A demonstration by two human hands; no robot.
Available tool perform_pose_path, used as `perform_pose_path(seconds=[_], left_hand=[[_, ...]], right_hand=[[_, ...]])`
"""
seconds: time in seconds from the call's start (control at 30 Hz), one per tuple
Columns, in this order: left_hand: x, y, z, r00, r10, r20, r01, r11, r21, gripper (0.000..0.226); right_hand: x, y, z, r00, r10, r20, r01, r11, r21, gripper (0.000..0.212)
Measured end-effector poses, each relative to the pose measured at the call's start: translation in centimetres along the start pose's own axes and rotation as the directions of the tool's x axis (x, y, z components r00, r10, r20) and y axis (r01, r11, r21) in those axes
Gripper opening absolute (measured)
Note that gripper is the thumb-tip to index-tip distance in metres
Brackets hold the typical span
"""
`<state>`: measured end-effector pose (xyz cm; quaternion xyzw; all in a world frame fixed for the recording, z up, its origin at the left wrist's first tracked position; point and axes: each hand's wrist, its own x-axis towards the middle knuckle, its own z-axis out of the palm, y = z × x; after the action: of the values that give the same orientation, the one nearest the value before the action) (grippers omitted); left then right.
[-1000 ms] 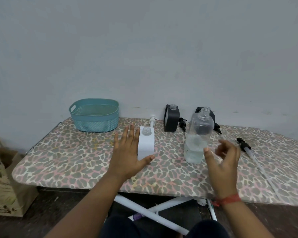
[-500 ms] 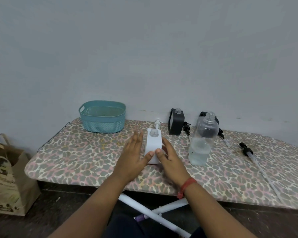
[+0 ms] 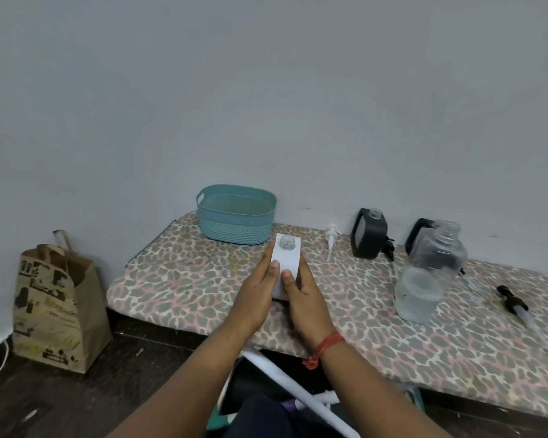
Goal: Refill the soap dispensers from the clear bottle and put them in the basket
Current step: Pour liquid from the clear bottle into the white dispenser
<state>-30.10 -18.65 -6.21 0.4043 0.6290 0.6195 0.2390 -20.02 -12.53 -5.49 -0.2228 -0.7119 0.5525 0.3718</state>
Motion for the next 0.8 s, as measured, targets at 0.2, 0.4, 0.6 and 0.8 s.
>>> perform_pose_path(seconds=[0.2,0.4,0.6,0.8], left_hand=[[0.2,-0.5,-5.3,0.995,-0.015,-0.097,0.015,1.0,0.006,0.038],[0.6,-1.0,-8.1,0.989,-0.012,-0.145,0.012,1.0,-0.001,0.043],[0.6,-1.8,-8.0,0.988,-0.026,-0.155,0.023,0.999,-0.026,0.044],[0.1,-1.5,-8.2,0.991,-0.008,-0.137,0.011,1.0,0.019,0.047]], right_hand=[[1.0,-0.4,5.8,1.0,-0.004,0.02,0.004,1.0,0.028,0.044],[1.8,-0.8,8.8,0.999,0.0,0.037,0.0,1.0,0.004,0.051],[1.9,-0.4,9.2,0.999,-0.002,0.047,0.004,0.999,-0.044,0.052],[1.5,-1.0,8.9,0.998,0.007,0.064,-0.004,0.999,-0.052,0.058]])
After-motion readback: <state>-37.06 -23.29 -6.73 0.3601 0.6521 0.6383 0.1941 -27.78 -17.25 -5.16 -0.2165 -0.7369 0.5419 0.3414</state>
